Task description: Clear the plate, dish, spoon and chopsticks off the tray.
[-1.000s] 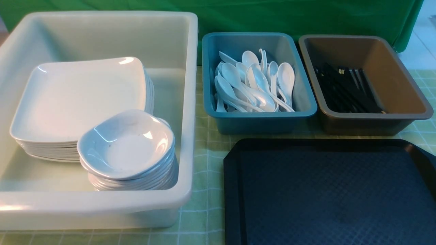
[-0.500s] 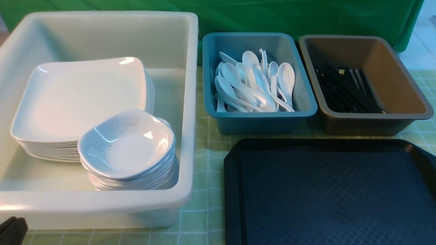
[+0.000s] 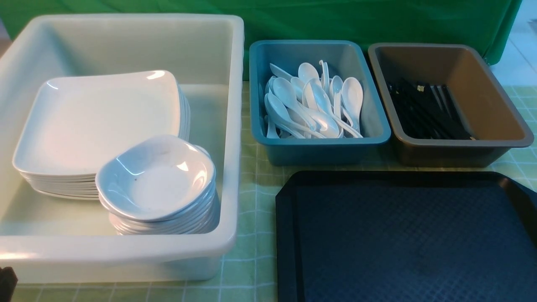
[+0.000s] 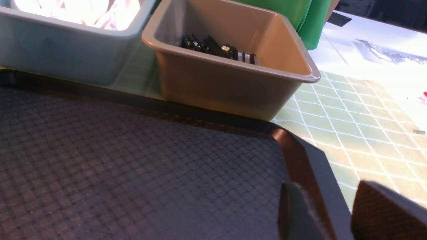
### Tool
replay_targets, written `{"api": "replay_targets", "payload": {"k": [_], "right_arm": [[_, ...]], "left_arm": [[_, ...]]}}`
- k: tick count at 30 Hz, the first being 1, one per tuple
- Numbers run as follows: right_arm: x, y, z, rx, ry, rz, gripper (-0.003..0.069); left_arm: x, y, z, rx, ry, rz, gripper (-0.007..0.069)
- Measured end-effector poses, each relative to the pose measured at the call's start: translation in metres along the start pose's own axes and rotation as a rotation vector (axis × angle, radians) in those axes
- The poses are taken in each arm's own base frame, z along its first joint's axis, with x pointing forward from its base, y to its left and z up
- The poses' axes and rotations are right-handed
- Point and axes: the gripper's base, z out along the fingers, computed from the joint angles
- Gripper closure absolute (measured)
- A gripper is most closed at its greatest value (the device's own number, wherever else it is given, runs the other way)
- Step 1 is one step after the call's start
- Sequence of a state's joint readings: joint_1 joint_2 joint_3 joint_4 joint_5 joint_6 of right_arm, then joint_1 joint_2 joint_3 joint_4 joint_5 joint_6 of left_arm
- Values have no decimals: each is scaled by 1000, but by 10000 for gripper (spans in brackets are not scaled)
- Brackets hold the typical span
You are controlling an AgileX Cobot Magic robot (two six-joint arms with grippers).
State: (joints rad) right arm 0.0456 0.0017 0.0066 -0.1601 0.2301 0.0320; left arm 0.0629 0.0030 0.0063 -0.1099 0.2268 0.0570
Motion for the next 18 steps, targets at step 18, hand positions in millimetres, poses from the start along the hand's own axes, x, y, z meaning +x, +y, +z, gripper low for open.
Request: {"api": "replay_targets", "payload": {"k": [18], "right_arm": [[0, 0, 0, 0, 0, 0, 418]], "left_arm": [[0, 0, 0, 3, 1, 25, 594]]}}
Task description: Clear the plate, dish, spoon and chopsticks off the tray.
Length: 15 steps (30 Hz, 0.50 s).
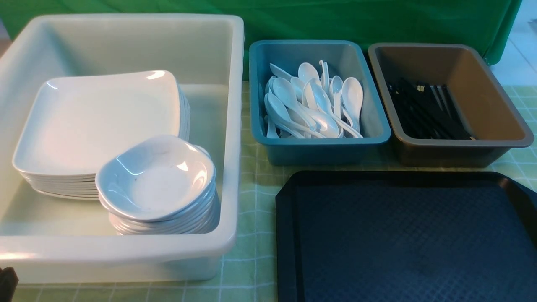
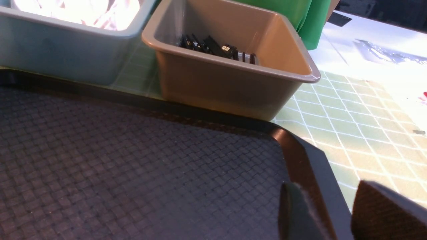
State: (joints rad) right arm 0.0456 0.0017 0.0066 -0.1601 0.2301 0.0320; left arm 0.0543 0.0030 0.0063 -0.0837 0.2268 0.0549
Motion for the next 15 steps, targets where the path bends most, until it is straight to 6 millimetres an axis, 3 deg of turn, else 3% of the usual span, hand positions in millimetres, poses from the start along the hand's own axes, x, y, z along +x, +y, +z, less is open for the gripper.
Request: {"api": "replay_targets", "payload": {"k": [15], "right_arm": [[0, 0, 0, 0, 0, 0, 418]], "left_arm": [[0, -1, 0, 17, 0, 5, 581]]}}
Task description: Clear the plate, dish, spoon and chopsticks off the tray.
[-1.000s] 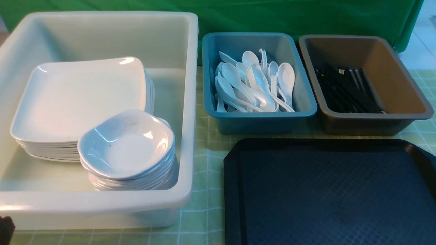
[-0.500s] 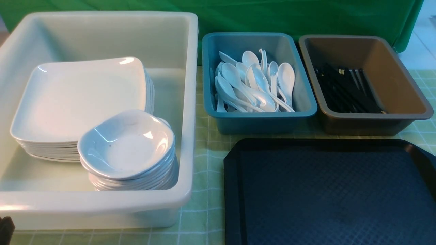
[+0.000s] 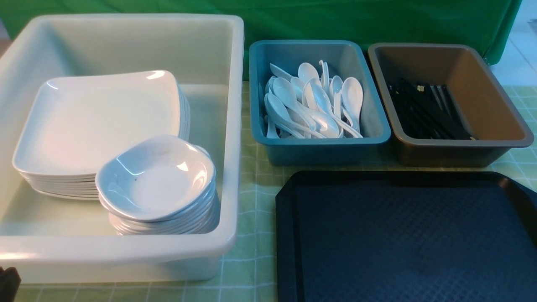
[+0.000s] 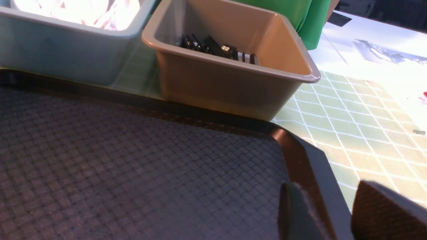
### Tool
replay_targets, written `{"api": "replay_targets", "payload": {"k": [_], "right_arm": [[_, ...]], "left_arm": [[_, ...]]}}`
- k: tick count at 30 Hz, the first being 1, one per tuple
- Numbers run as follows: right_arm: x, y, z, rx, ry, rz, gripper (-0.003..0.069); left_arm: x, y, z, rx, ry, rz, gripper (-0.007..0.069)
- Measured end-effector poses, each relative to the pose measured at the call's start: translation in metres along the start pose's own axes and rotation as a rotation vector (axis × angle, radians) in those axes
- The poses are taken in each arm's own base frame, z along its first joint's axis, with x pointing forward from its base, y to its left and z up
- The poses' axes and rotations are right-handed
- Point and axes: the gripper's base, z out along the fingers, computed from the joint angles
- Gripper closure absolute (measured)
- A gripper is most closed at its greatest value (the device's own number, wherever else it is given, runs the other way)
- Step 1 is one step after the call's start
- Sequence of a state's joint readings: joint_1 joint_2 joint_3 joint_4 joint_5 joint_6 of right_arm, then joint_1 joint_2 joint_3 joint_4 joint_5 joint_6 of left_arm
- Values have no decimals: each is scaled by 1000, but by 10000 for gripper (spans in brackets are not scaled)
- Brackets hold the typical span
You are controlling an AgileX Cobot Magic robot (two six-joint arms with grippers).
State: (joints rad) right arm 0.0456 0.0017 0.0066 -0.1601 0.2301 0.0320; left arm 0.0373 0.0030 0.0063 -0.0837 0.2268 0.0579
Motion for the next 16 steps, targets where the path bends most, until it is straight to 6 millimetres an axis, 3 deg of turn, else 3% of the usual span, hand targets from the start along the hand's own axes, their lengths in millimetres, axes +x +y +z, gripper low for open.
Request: {"api": "replay_targets", "payload": {"k": [16], "right_arm": [[0, 0, 0, 0, 0, 0, 418]], "left_arm": [[0, 0, 0, 6, 0, 2, 561]]}}
